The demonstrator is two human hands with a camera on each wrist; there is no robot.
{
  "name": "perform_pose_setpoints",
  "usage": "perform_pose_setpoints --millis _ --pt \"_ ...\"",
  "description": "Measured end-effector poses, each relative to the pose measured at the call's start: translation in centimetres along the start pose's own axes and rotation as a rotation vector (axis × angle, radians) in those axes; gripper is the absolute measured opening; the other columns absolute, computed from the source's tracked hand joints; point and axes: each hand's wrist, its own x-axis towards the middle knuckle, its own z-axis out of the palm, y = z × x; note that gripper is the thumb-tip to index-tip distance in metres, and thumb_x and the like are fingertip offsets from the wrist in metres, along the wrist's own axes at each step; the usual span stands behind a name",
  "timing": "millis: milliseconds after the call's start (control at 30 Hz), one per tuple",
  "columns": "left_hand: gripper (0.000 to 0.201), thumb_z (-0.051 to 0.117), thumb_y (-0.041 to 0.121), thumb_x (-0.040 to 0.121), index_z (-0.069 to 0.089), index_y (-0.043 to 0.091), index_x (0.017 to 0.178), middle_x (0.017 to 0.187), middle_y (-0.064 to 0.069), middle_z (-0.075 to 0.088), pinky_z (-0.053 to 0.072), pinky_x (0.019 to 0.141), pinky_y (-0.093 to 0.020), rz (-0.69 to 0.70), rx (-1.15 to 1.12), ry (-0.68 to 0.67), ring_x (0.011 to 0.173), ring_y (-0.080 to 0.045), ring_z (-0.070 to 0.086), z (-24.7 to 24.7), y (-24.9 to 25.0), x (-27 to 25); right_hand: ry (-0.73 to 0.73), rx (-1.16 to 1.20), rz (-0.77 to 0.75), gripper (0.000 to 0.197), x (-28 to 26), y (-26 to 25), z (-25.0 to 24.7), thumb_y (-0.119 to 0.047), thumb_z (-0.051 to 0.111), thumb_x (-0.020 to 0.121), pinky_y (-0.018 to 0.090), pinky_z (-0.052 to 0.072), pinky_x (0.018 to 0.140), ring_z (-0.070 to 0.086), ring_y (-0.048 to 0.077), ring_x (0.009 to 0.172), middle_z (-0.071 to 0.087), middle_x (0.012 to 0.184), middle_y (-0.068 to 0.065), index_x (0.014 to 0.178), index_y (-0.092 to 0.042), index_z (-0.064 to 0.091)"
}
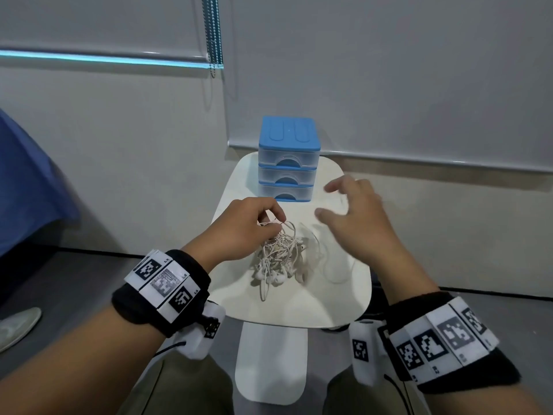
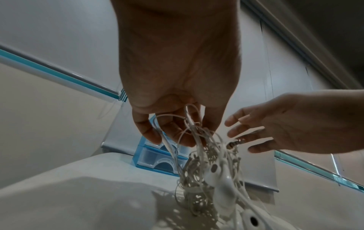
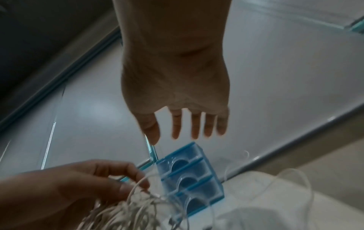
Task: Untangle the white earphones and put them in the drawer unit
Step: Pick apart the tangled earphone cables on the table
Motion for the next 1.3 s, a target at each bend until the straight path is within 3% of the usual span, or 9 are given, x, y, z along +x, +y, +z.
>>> perform_pose_setpoints --millis 133,267,433,533,733,900,1033,1167,1300 --pt "0.016 0.072 0.023 0.095 0.063 0.034 0.103 0.074 0.006 0.071 0.04 0.056 -0.012 0.0 -0.019 0.026 0.065 -0.004 0.062 0.1 -0.1 -0.2 -0.285 0.091 -0.109 0.015 -1.1 0.3 2.3 -0.022 0.078 0.087 0.032 0.051 0.089 0.064 0.014 0.094 0.07 0.099 -0.003 0.097 -0.026 0.068" --pt "0.016 0.067 0.019 0.098 0.057 0.032 0.1 0.075 0.007 0.069 0.041 0.055 -0.014 -0.008 -0.031 0.021 0.059 -0.005 0.059 0.2 -0.2 -0.6 -0.327 0.111 -0.118 0.011 -1.5 1.0 3.0 -0.019 0.074 0.091 0.035 0.053 0.084 0.065 0.016 0.081 0.073 0.081 -0.004 0.082 -0.025 0.072" --pt "0.035 0.052 0.005 0.1 0.064 0.038 0.099 0.106 0.007 0.056 0.048 0.074 -0.025 0.027 0.048 -0.093 0.079 -0.008 0.057 0.1 -0.4 -1.0 -0.282 0.006 -0.086 0.017 -1.6 1.4 2.8 -0.026 0.077 0.09 0.013 0.037 0.075 0.056 0.007 0.097 0.055 0.1 -0.006 0.076 -0.034 0.069" --pt "0.04 0.05 0.004 0.099 0.067 0.04 0.096 0.11 0.009 0.048 0.046 0.075 -0.021 0.02 0.072 -0.144 0.082 -0.008 0.056 0.0 -0.3 -1.3 -0.271 -0.004 -0.063 0.022 -1.5 1.6 3.0 -0.025 0.08 0.087 0.017 0.035 0.078 0.052 0.01 0.102 0.051 0.107 -0.005 0.073 -0.037 0.068" --pt "0.01 0.07 0.027 0.091 0.073 0.036 0.093 0.111 0.008 0.054 0.047 0.09 -0.027 0.026 0.116 -0.212 0.098 -0.005 0.057 -0.5 0.2 -1.6 -0.364 0.053 0.004 0.013 -1.4 1.6 3.3 -0.014 0.077 0.086 0.017 0.045 0.067 0.067 0.009 0.087 0.061 0.097 -0.007 0.076 -0.023 0.075" --pt "0.016 0.074 0.021 0.086 0.074 0.035 0.095 0.11 0.007 0.055 0.047 0.085 -0.025 0.045 0.263 -0.246 0.095 -0.004 0.054 -0.5 0.1 -1.7 -0.496 0.214 0.121 0.008 -1.7 2.1 3.8 -0.006 0.073 0.088 0.015 0.036 0.05 0.051 -0.001 0.049 0.071 0.071 -0.001 0.081 -0.01 0.075" --pt "0.014 0.073 0.022 0.083 0.075 0.033 0.091 0.107 0.007 0.054 0.053 0.087 -0.037 0.003 0.323 -0.234 0.09 -0.009 0.058 -0.1 0.5 -1.5 -0.507 0.275 0.181 0.008 -1.3 2.1 3.8 0.001 0.071 0.088 0.012 0.035 0.047 0.048 -0.002 0.045 0.071 0.07 0.004 0.082 -0.003 0.074" --pt "0.009 0.072 0.03 0.086 0.073 0.033 0.094 0.103 0.009 0.051 0.05 0.084 -0.034 -0.011 0.439 -0.263 0.096 -0.016 0.057 0.1 1.1 -1.3 -0.539 0.245 0.199 0.009 -0.9 1.7 3.9 0.008 0.069 0.083 0.013 0.038 0.048 0.053 0.002 0.047 0.073 0.071 0.009 0.082 0.001 0.075" --pt "0.008 0.069 0.029 0.087 0.073 0.03 0.094 0.093 0.011 0.051 0.044 0.069 -0.031 -0.02 0.613 -0.362 0.083 -0.015 0.056 0.2 2.1 -0.7 -0.551 0.129 0.171 0.011 -0.4 1.7 4.5 0.008 0.07 0.077 0.024 0.05 0.065 0.064 0.008 0.058 0.073 0.064 0.001 0.08 0.0 0.077"
